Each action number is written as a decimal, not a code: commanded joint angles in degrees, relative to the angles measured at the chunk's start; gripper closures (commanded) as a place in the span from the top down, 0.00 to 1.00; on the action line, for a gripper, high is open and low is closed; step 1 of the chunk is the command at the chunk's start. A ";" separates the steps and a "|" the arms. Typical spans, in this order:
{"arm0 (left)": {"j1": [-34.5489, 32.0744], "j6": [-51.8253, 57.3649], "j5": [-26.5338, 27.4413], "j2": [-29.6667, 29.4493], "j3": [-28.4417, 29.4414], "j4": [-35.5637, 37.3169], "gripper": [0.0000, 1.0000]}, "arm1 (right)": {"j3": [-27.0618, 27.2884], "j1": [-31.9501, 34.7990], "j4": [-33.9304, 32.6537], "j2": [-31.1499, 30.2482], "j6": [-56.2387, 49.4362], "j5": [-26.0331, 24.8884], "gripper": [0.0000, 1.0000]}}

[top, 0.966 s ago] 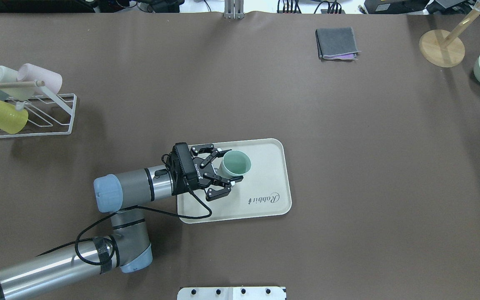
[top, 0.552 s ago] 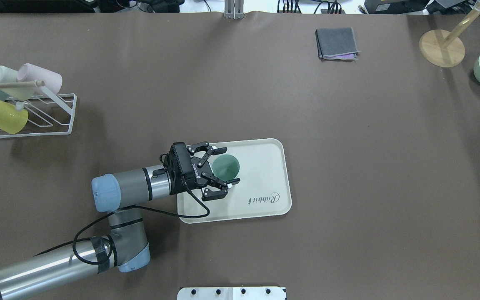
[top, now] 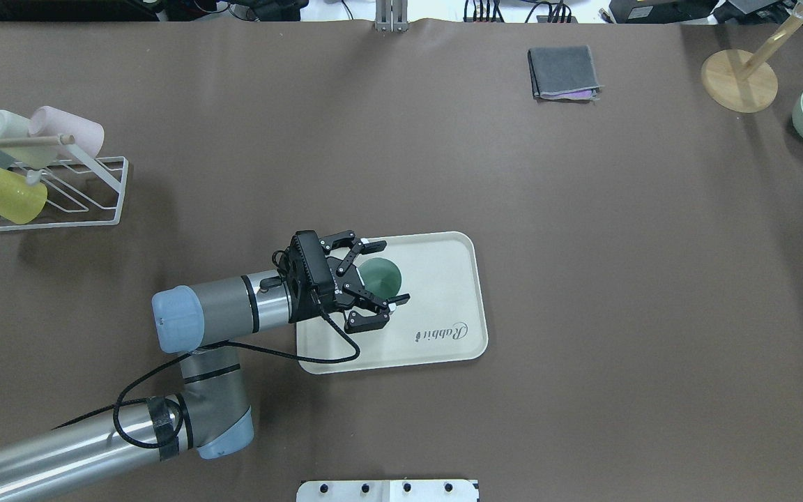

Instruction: Pick up and place green cup on tray

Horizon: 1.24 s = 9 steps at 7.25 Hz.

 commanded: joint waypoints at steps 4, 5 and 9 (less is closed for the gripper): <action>-6.43 0.09 0.59 -0.05 -18.25 46.99 0.99 | 0.00 -0.79 0.13 0.35 -0.48 0.94 1.00; -8.45 0.00 0.68 -0.32 -20.10 55.69 0.99 | 0.00 -0.79 0.13 0.01 -0.58 0.94 1.00; -15.57 -0.26 0.94 -1.46 -19.76 77.61 0.99 | -1.32 -0.79 0.21 -0.09 -0.66 0.85 1.00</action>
